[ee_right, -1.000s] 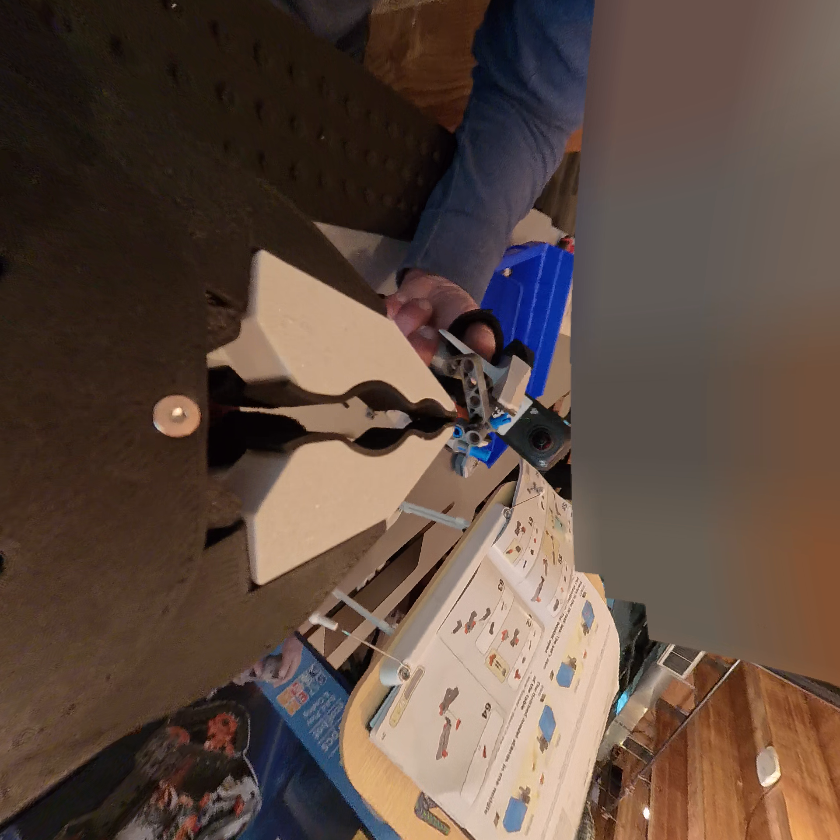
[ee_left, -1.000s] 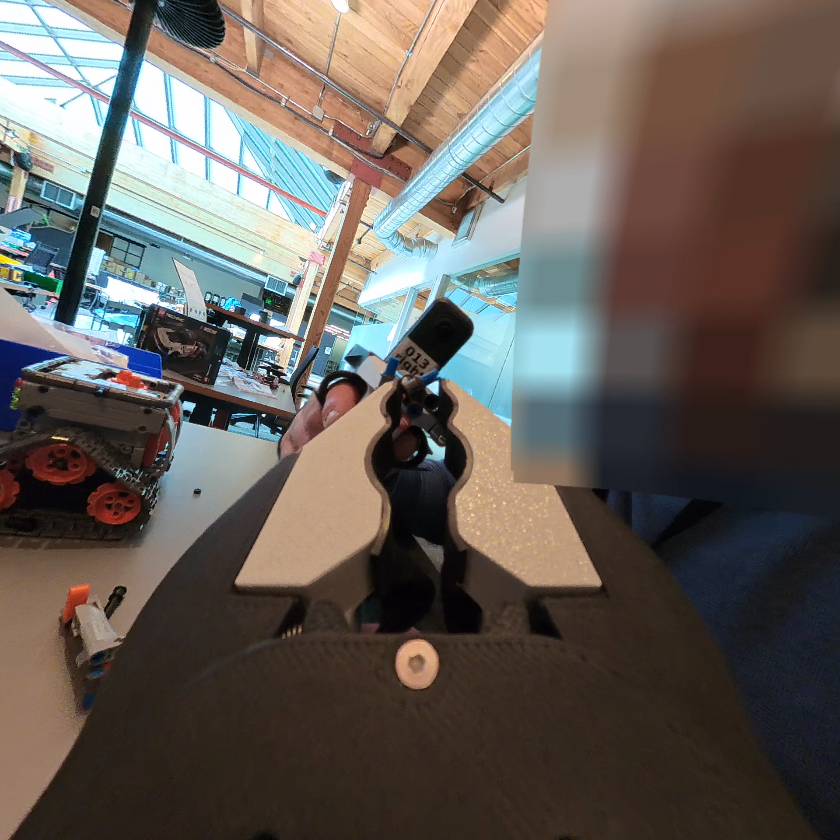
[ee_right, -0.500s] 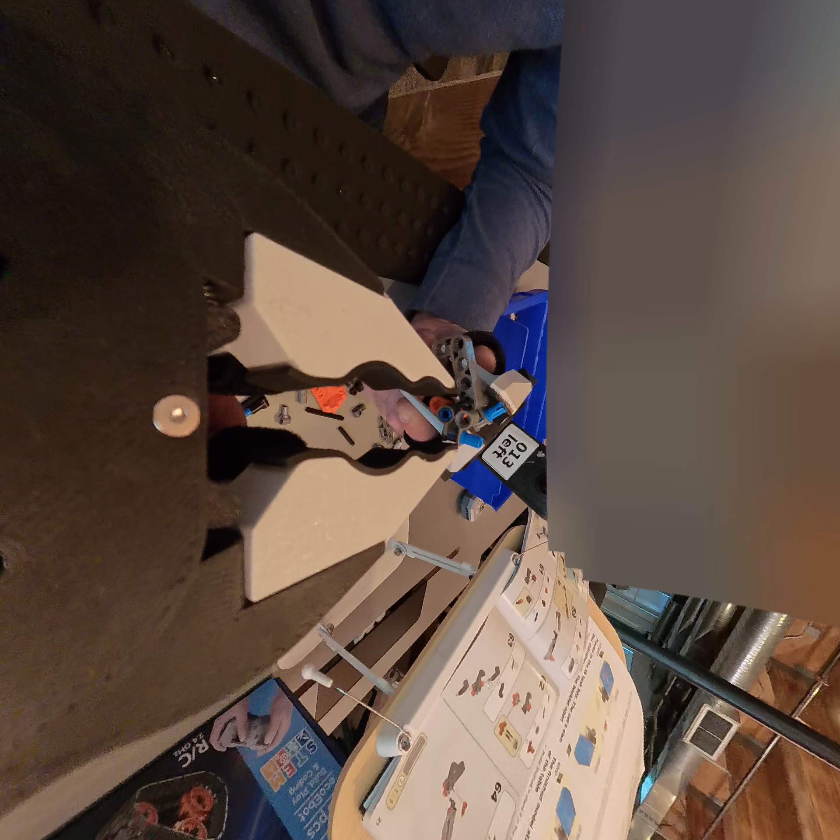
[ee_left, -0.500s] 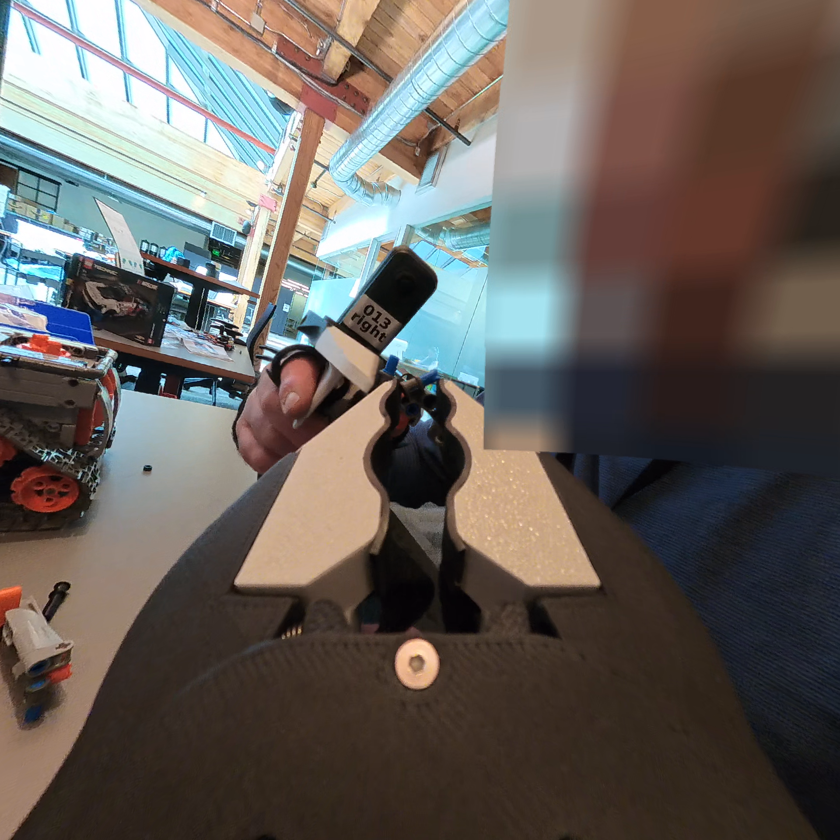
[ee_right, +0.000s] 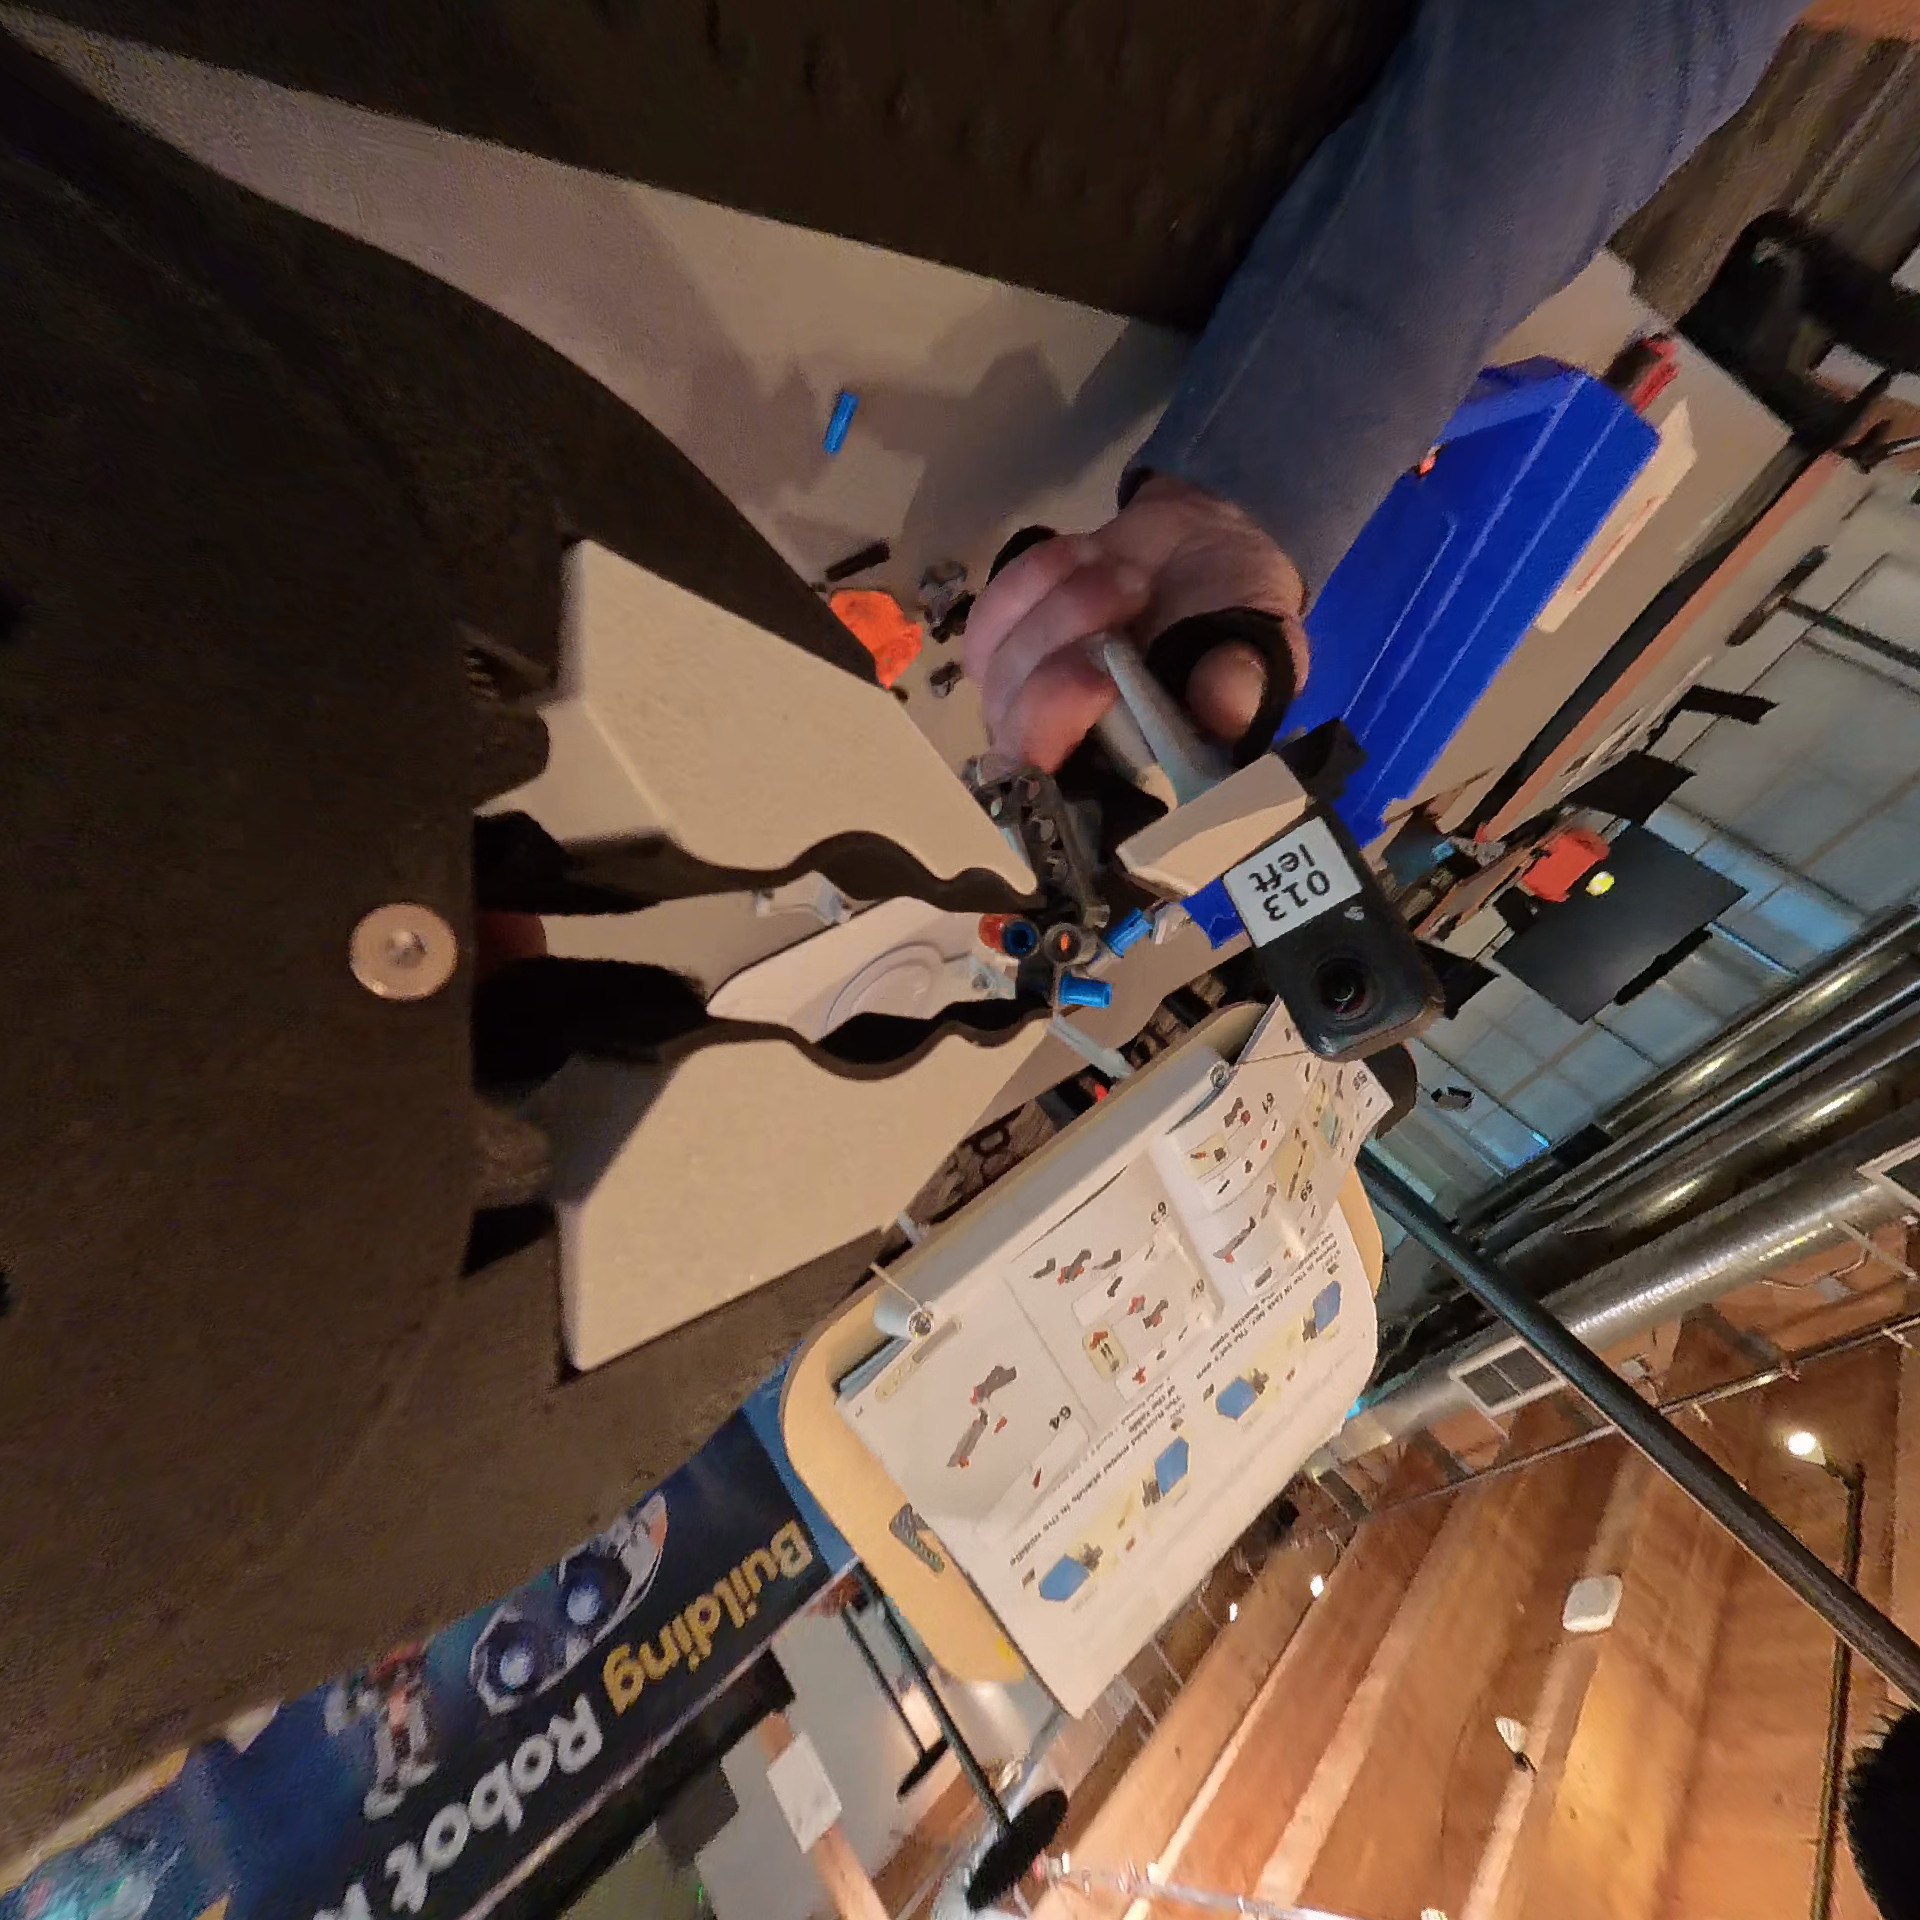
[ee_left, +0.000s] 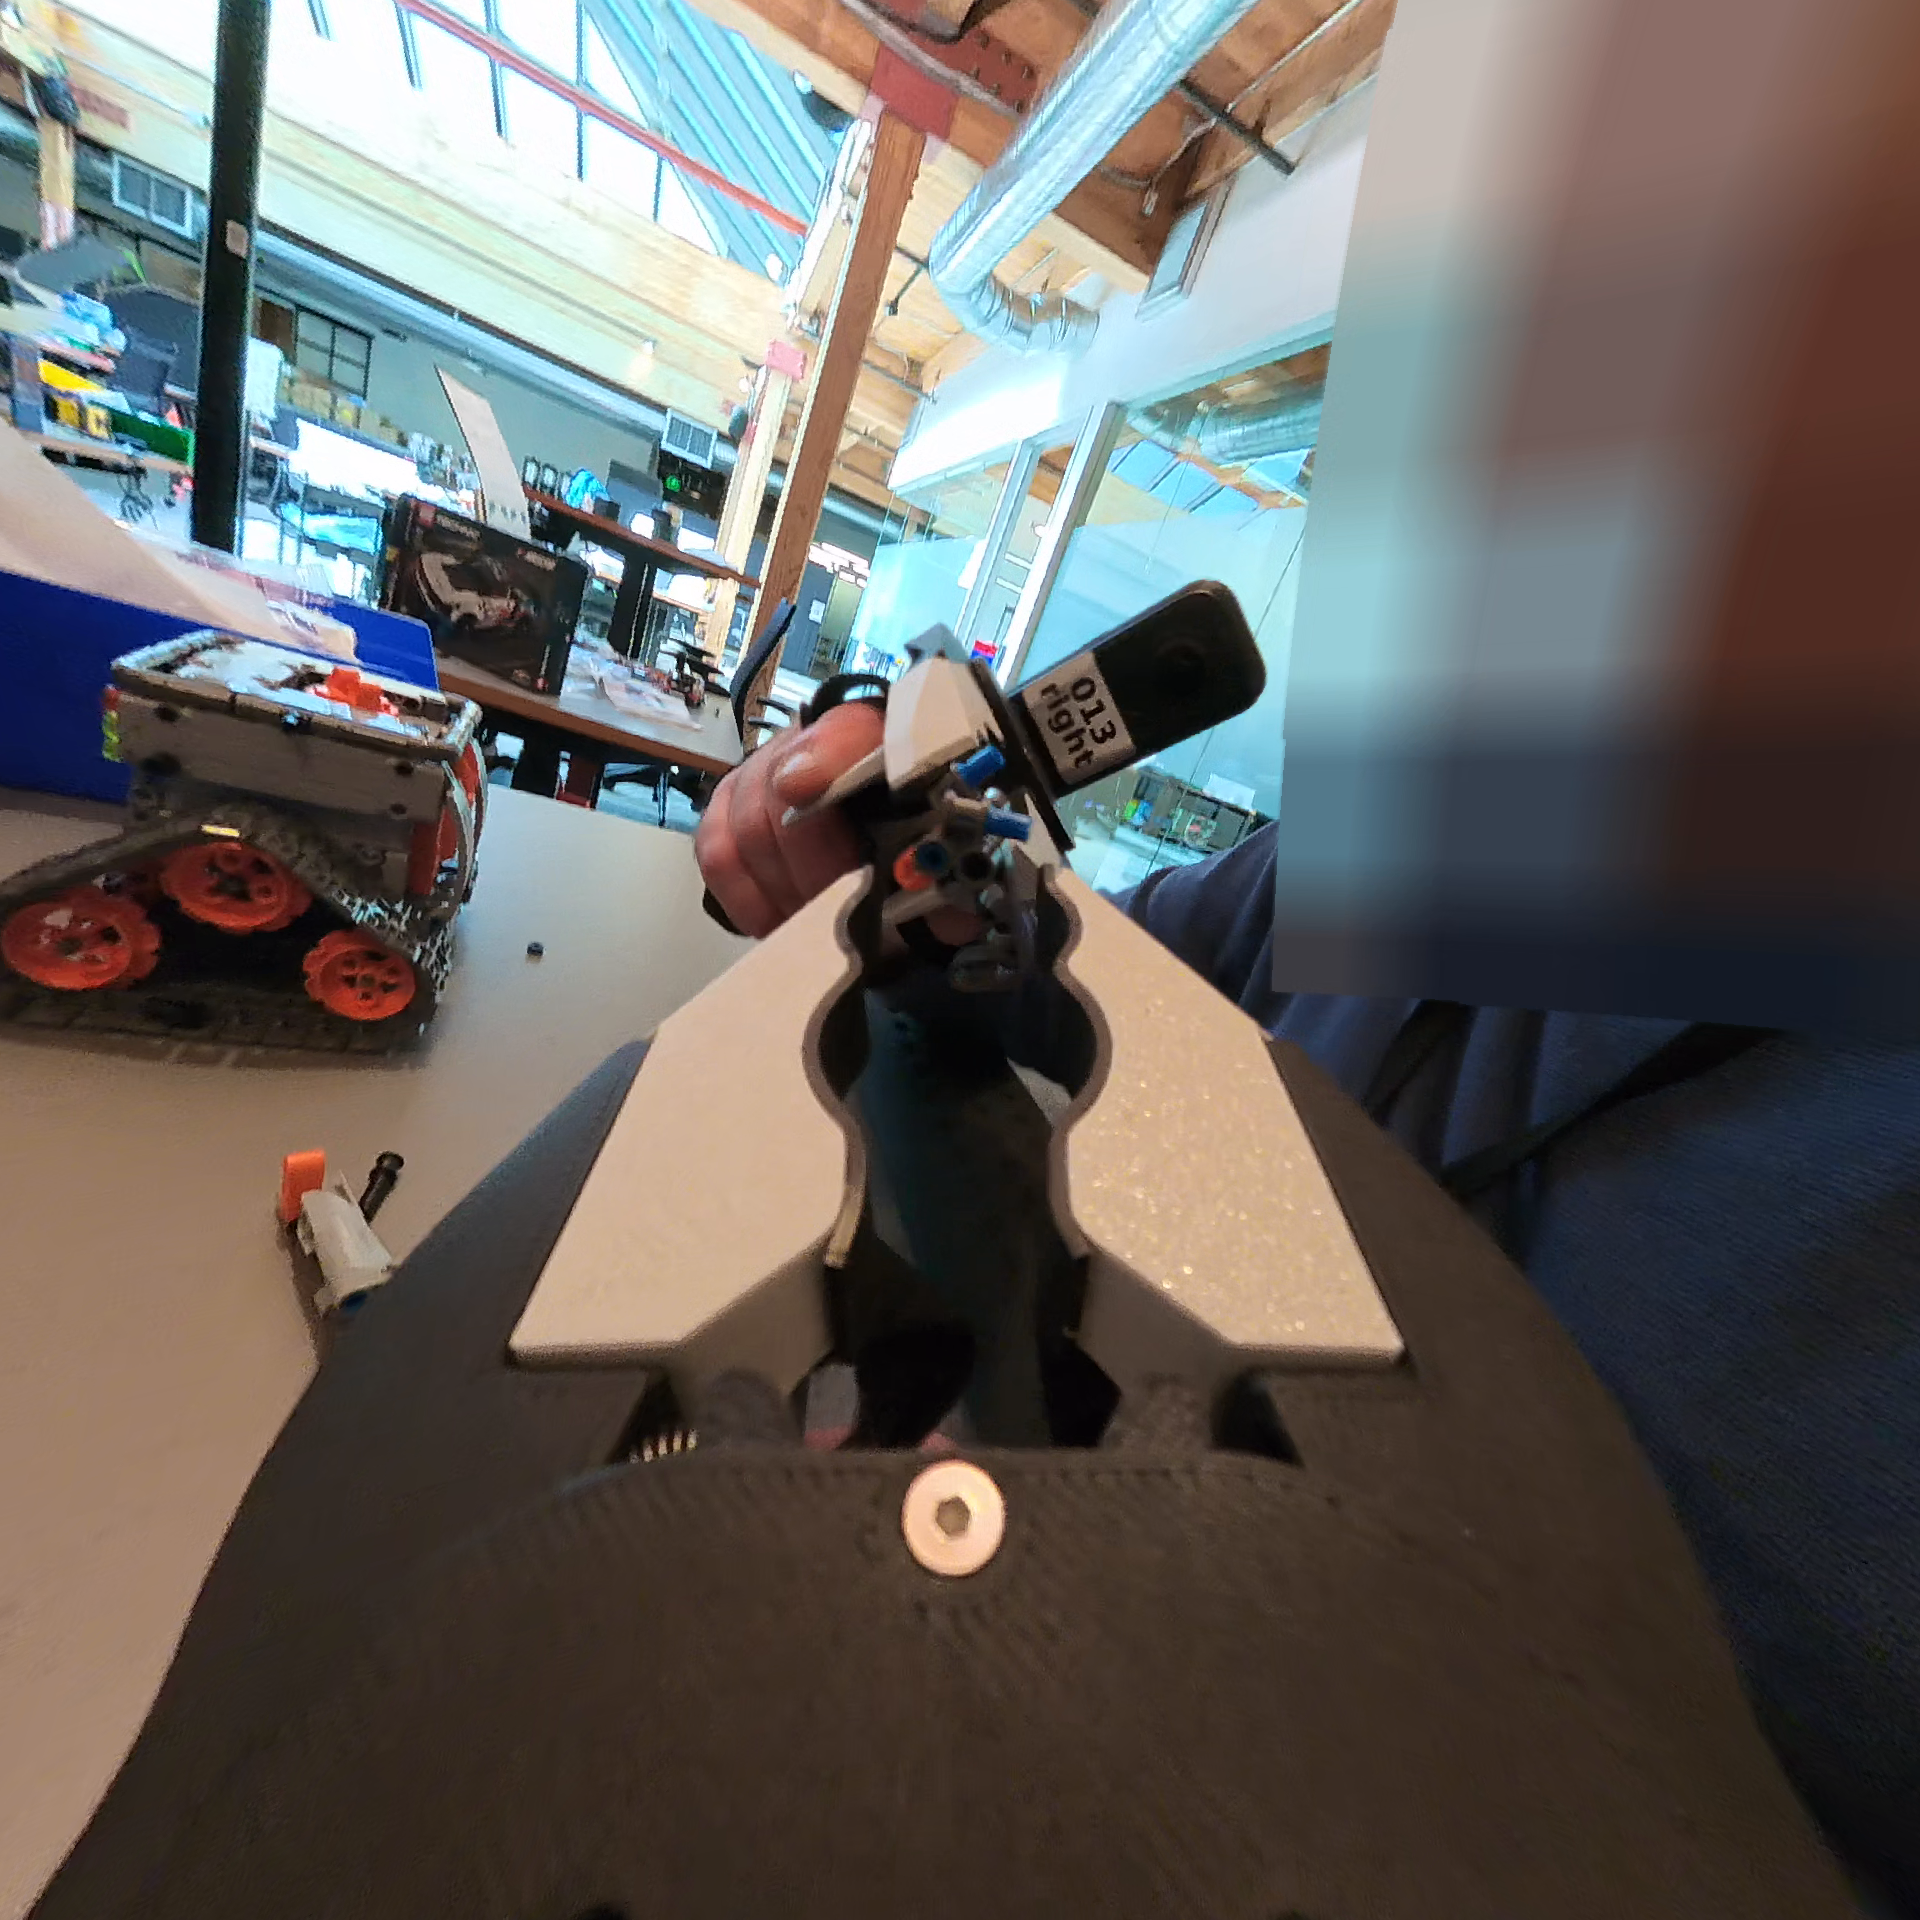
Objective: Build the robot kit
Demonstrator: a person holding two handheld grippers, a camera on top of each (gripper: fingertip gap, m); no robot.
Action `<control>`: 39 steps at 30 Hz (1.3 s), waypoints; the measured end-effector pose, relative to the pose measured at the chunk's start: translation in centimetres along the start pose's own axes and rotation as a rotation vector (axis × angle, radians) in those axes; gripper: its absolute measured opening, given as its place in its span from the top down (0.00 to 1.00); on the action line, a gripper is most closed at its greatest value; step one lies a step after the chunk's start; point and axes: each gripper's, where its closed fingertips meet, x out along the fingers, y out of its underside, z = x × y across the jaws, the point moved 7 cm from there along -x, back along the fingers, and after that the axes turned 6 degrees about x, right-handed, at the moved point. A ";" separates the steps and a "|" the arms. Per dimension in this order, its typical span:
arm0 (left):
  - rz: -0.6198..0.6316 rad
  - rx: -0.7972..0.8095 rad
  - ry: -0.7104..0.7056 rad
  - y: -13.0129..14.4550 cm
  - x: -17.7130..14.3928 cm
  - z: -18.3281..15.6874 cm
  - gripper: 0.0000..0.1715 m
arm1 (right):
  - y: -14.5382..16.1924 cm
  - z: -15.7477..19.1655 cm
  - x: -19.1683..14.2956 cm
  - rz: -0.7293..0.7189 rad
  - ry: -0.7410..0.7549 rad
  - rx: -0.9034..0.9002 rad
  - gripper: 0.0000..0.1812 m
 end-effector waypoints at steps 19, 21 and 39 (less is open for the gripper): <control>0.220 0.077 -0.185 1.6 0.5 -0.4 0.92 | 1.6 0.7 0.6 0.076 0.057 -0.087 0.91; 0.241 0.082 -0.221 1.8 0.3 -0.3 0.91 | 2.0 0.7 0.5 0.074 0.044 -0.075 0.92; 0.281 0.079 -0.354 2.7 -0.8 0.5 0.92 | 4.0 0.7 1.4 0.081 0.015 0.004 0.92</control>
